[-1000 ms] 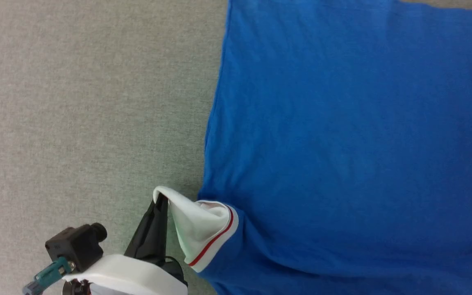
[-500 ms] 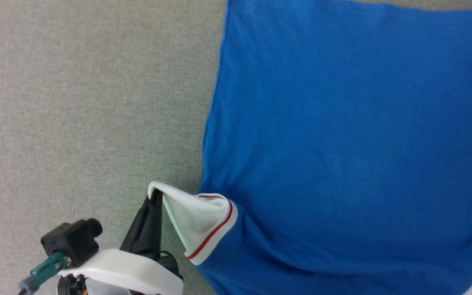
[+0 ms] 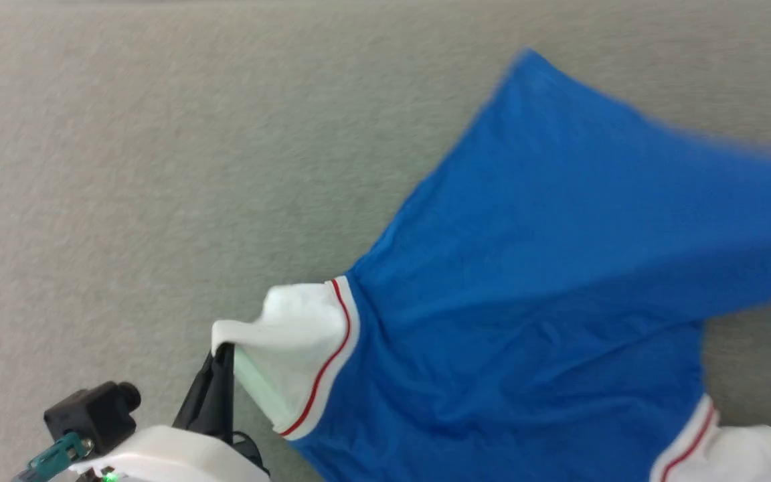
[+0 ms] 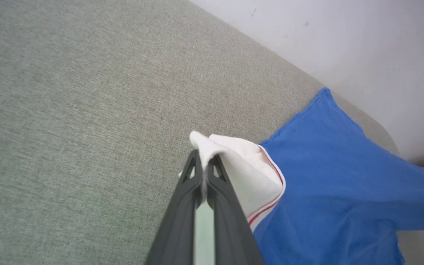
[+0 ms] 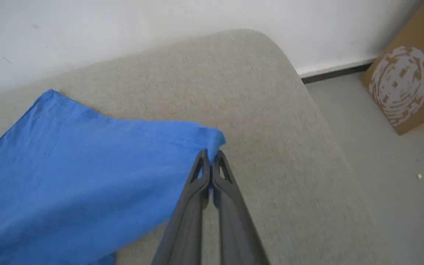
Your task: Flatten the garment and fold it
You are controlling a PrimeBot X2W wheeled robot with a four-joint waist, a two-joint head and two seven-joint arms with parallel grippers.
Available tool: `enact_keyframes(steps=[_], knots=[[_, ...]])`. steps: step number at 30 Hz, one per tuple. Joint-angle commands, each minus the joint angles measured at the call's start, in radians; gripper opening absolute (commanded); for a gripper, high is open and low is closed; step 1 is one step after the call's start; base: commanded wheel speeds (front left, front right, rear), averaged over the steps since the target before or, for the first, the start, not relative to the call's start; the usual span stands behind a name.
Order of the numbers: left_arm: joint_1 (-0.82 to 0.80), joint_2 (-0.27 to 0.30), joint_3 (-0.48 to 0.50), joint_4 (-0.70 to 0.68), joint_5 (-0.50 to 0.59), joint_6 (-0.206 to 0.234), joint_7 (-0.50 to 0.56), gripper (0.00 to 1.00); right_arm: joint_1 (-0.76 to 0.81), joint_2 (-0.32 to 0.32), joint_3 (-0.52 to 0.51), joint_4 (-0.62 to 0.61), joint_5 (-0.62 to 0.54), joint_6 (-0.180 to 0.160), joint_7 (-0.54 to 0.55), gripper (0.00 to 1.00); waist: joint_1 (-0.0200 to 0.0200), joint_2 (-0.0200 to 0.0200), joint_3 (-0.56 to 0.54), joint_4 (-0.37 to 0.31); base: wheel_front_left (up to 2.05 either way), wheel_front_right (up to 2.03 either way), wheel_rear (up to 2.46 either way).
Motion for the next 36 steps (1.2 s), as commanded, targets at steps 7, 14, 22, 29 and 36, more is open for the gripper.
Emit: enact_keyframes(steps=[7,14,22,29,36], knots=[[0.036,0.018,0.02,-0.01,-0.011,0.01,0.006,0.0,0.358,0.231,-0.203,-0.165,0.066,-0.001,0.031,0.0,0.0003,-0.0001,-0.075,-0.097,0.0,0.0,0.0],[0.045,0.03,0.026,0.002,-0.014,0.014,0.02,0.0,0.465,0.306,-0.094,-0.108,-0.021,-0.001,-0.064,0.0,0.0003,-0.0001,-0.096,-0.117,0.0,0.0,0.0],[0.027,0.027,0.015,0.044,-0.021,0.014,0.034,0.0,0.376,0.278,0.111,0.097,-0.136,-0.001,-0.219,1.0,0.0003,-0.0001,-0.125,-0.123,0.0,0.0,0.0],[0.023,0.027,-0.003,0.05,-0.005,0.015,0.03,0.0,0.324,0.178,0.072,-0.09,-0.1,-0.001,-0.204,1.0,0.0003,-0.0001,-0.133,-0.093,0.0,0.0,0.0],[-0.009,0.016,-0.033,0.042,0.01,0.006,0.019,0.0,0.1,0.078,0.145,-0.257,-0.114,-0.001,-0.08,1.0,0.0003,-0.0001,-0.085,-0.051,0.0,0.0,0.0]])
